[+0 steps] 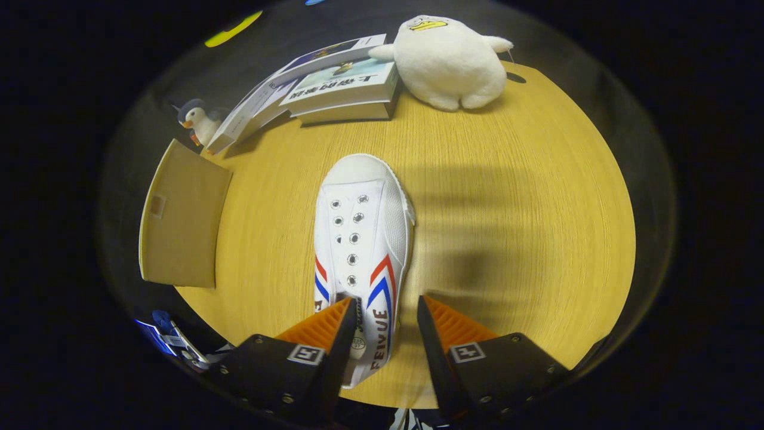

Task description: Open the storage box then place both shoes into the box .Put the left shoe in first, then the right shoe, with the right side of both shoes facing outward in a uniform manner.

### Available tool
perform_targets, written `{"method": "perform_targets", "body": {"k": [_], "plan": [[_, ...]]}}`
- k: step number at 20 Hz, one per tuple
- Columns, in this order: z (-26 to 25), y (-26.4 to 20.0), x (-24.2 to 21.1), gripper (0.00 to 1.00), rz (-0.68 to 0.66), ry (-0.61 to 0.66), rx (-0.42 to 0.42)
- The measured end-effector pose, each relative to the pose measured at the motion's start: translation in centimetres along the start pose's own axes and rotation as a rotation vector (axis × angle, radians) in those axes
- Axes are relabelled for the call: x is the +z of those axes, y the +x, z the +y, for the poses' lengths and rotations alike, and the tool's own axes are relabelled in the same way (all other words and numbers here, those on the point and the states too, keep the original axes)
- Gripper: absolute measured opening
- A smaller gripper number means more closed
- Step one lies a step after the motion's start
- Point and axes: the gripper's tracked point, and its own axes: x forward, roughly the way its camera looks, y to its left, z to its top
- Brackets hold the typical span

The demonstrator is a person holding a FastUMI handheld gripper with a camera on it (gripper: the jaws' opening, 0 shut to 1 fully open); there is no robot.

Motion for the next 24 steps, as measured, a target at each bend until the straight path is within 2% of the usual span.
{"method": "perform_targets", "body": {"k": [1, 3, 5, 17, 24], "plan": [[0.2, 0.7, -0.2, 0.35, 0.002, 0.025, -0.002], [-0.7, -1.2, 0.5, 0.15, -0.002, 0.044, -0.029], [-0.5, 0.6, -0.1, 0.00, -0.001, 0.051, -0.022], [4.0, -4.1, 0.4, 0.00, 0.010, 0.153, 0.127], [6.3, -8.1, 2.2, 0.00, -0.028, 0.109, 0.116]]}}
